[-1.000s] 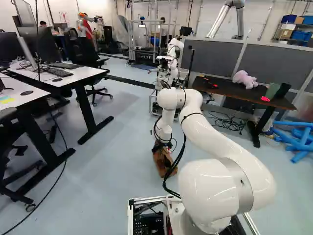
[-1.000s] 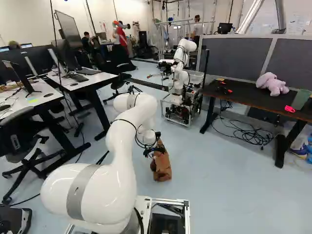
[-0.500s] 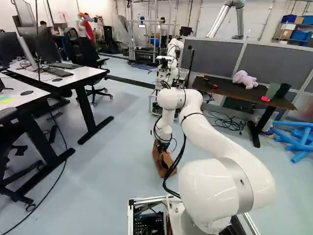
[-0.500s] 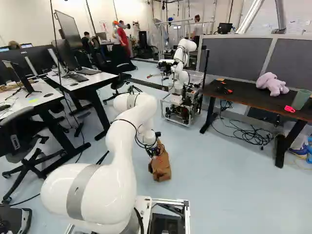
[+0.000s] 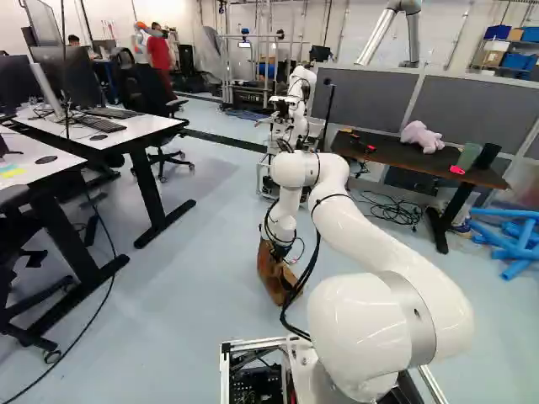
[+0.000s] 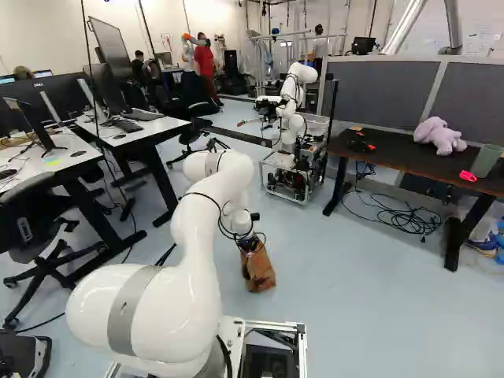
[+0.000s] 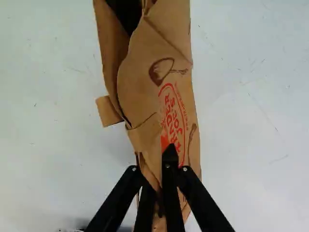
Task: Pick up the bag on the ground and place it on the table
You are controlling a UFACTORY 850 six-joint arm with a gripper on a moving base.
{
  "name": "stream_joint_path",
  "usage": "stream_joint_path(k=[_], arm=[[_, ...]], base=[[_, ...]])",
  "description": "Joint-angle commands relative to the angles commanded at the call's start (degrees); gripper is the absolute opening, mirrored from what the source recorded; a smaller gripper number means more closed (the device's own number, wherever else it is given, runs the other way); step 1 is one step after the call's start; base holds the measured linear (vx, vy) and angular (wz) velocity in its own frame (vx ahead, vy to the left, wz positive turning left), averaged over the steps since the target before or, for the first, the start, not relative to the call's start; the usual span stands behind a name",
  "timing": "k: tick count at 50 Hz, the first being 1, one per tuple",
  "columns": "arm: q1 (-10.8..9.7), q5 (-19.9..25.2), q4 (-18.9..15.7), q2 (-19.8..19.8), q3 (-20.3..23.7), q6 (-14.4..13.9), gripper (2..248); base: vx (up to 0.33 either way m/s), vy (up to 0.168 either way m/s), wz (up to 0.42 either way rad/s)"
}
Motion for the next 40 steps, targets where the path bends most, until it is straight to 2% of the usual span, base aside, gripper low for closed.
stream_joint_path(k=[40], arm=[[0.0,-2.1,0.0,7.6,6.9,0.0,21]], base=[[0.000,0.000,0.000]])
